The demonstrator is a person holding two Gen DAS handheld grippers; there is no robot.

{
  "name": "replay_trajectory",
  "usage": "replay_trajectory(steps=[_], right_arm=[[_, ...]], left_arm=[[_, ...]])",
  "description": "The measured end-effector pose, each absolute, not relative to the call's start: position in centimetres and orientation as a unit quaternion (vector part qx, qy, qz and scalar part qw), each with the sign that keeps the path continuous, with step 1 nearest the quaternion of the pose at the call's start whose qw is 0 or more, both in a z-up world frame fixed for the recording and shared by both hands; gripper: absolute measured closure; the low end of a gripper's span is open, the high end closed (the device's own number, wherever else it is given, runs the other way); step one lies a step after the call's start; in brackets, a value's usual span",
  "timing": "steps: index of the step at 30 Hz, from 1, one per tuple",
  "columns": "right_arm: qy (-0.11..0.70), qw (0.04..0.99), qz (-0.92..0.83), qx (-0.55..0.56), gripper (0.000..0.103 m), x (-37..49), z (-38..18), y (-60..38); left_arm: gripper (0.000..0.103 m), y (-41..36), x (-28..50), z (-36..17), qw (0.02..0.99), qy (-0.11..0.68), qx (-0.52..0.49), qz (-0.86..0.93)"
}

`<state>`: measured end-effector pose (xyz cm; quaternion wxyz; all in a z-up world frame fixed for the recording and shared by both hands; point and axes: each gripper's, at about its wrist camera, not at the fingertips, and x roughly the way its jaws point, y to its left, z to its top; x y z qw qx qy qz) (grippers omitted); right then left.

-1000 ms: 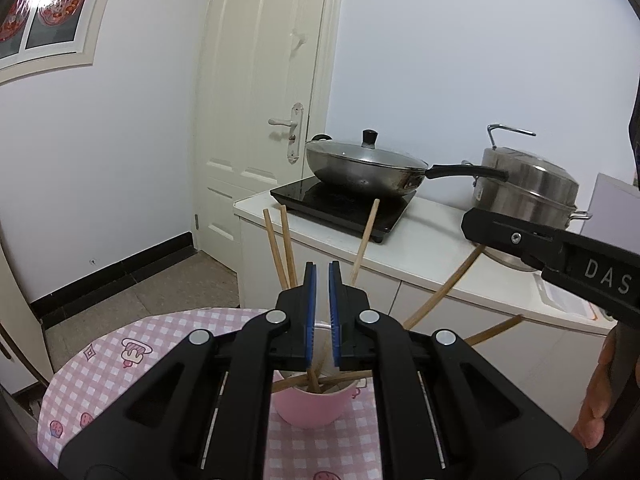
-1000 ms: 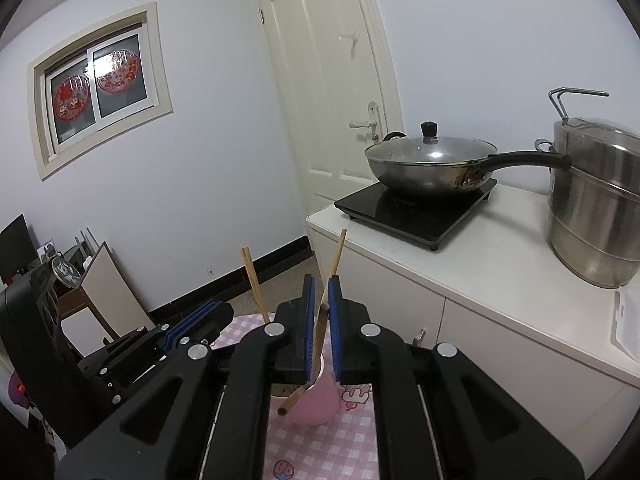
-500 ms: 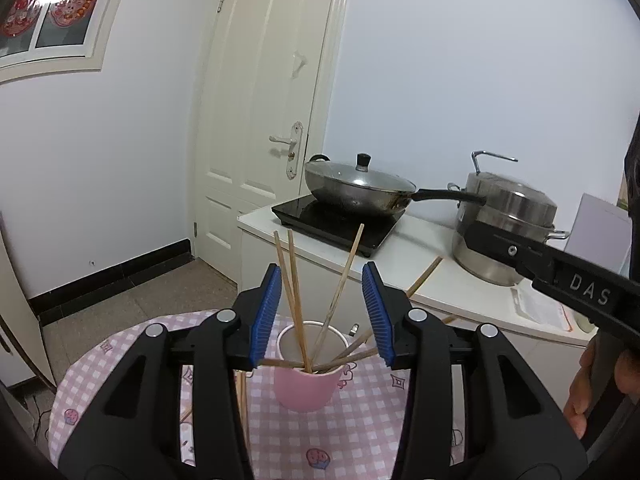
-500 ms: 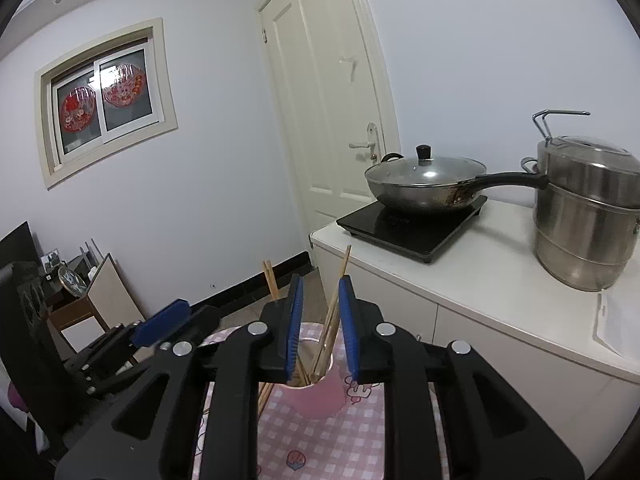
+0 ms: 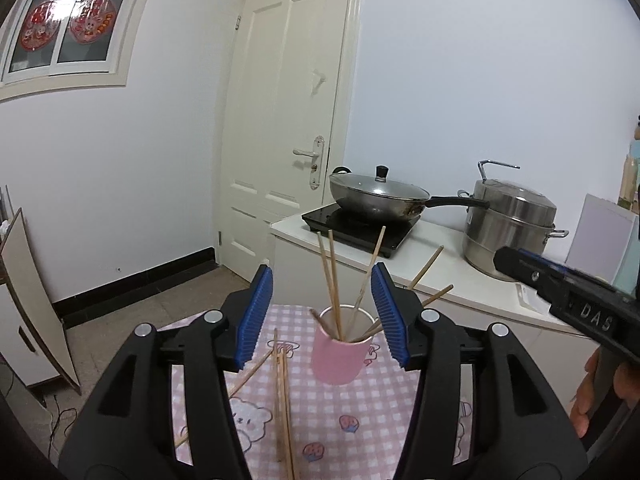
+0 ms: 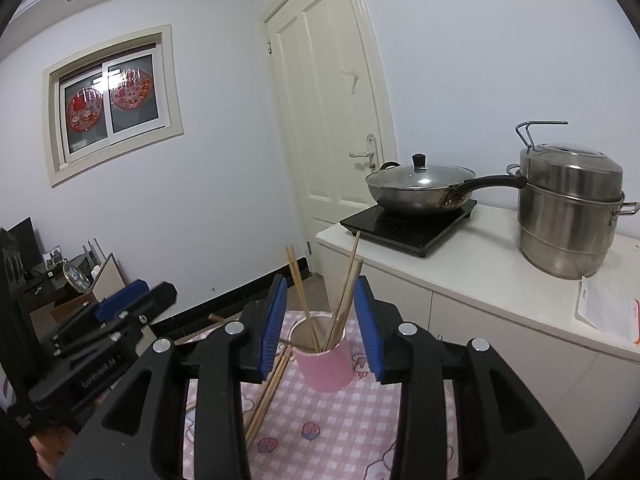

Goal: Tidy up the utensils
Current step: 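Move both grippers down toward the remaining chopsticks on the table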

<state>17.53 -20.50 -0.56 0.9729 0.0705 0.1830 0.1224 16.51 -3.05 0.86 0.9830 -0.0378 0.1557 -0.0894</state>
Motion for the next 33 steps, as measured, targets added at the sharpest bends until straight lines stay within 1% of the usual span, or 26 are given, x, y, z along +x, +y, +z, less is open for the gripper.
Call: replay_trajectory(steps=[4,6,8,14,18,23,33], right_arm=[[0.183,0.973,0.123,0.069,0.068,16.4,-1.1,-19.6],[0.183,0.973,0.124,0.068,0.068,15.9,-1.3,-19.1],[0.183,0.973,0.125,0.068,0.066,15.4,-1.6,-18.7],[0.193,0.970,0.129,0.064,0.064,14.7,-3.1,-17.0],[0.210,0.966,0.136,0.061,0.063,14.9,-4.7,-15.6],[0.236,0.960,0.141,0.054,0.063,15.9,-6.9,-13.8],[0.302,0.942,0.145,0.039,0.063,18.9,-12.3,-10.5]], left_arm=[[0.049,-1.9,15.0,1.0,0.984,0.152,-0.036,-0.080],[0.044,-1.3,14.3,0.9,0.986,0.148,-0.032,-0.074],[0.041,-0.8,13.8,0.8,0.986,0.146,-0.030,-0.072],[0.039,0.5,13.3,-0.1,0.986,0.156,-0.013,-0.063],[0.035,1.5,13.4,-1.0,0.984,0.168,-0.005,-0.058],[0.034,3.4,14.5,-3.0,0.978,0.204,0.005,-0.051],[0.034,6.7,19.2,-9.3,0.948,0.313,0.016,-0.054]])
